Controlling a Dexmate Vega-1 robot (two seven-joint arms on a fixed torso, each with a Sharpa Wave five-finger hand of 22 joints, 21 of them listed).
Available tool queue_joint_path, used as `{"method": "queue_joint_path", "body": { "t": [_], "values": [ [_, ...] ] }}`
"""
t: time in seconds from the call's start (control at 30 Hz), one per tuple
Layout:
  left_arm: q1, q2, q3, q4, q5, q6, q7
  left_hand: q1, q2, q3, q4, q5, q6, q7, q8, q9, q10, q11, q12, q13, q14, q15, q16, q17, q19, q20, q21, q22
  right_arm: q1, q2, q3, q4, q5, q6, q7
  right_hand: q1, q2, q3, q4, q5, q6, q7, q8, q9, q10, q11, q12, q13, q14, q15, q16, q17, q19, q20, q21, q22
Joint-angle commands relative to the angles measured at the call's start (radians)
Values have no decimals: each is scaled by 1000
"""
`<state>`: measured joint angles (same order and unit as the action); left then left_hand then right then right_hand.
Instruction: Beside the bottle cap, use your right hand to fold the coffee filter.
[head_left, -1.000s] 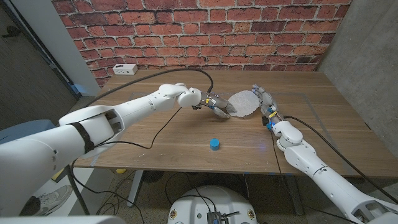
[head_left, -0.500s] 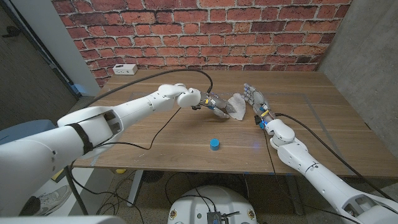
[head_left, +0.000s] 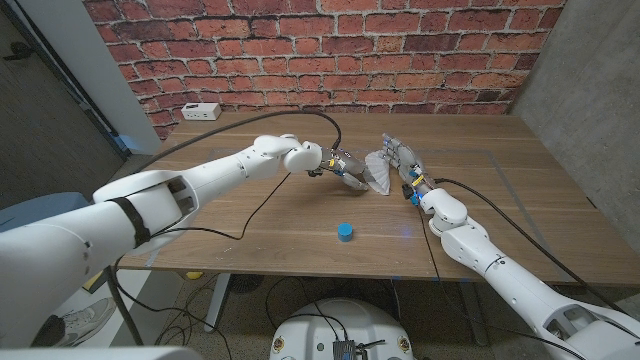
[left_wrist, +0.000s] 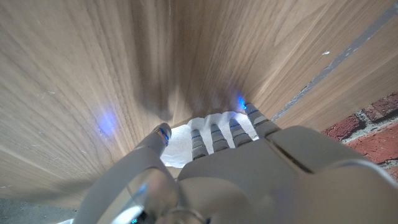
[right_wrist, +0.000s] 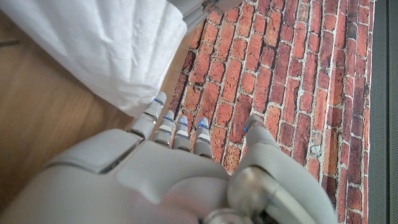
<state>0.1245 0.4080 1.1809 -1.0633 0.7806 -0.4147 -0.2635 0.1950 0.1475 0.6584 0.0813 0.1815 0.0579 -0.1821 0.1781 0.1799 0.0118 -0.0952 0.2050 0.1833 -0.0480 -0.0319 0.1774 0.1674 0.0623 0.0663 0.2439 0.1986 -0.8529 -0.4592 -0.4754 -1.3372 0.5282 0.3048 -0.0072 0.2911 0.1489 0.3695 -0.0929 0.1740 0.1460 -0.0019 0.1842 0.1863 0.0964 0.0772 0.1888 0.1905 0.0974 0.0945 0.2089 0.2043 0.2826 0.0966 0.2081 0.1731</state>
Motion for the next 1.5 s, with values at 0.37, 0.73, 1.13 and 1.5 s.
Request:
{"method": "queue_joint_path", "body": {
  "t": [0.37, 0.73, 1.13, 1.5],
  "values": [
    [-23, -25, 18, 53, -10, -13, 19, -7, 16, 5, 8, 4, -9, -6, 3, 2, -8, 1, -2, 3, -8, -58, -1, 2, 4, 1, 5, 1, 17, -83, -45, -74, -113, -126, -45, -3, -1, 1, 9, 2, 6, -6, 5, -1, 22, 4, 8, 0, 9, 1, 5, 2, -1, 1, 2, 3],
    [-17, -9, 9, 29, -20, -4, 13, -5, 12, 6, 6, 3, -7, -5, 4, 2, -4, 2, -1, 3, -1, -55, 0, 1, 6, 0, 5, 1, 47, -99, -78, -68, -174, -154, -39, -7, -1, 0, 12, 2, 11, -11, 7, -1, 25, 3, 8, 0, 4, -2, 3, 3, -14, 2, -4, 3],
    [21, 55, -48, -78, -40, 31, 11, 5, -23, -8, -25, -2, 13, -22, 11, 0, 10, -19, 3, 2, 18, -63, 3, -2, 21, -11, 9, -1, 71, -119, -115, -85, -247, -214, -47, -15, 1, 1, 18, 3, 19, -17, 9, -1, 35, -1, 11, -1, 6, -17, 3, 2, -20, -3, -7, 3],
    [96, 157, -140, -272, -38, 100, 20, 38, -56, -22, -90, -6, 58, -21, 18, -2, 52, -20, 11, 1, 81, -43, 13, -1, 51, 3, 13, -5, 71, -143, -126, -126, -285, -279, -67, -21, 3, 1, 23, 3, 19, -20, 8, -1, 32, -4, 9, -1, 5, -12, 3, 3, -22, -3, -8, 3]
  ]
}}
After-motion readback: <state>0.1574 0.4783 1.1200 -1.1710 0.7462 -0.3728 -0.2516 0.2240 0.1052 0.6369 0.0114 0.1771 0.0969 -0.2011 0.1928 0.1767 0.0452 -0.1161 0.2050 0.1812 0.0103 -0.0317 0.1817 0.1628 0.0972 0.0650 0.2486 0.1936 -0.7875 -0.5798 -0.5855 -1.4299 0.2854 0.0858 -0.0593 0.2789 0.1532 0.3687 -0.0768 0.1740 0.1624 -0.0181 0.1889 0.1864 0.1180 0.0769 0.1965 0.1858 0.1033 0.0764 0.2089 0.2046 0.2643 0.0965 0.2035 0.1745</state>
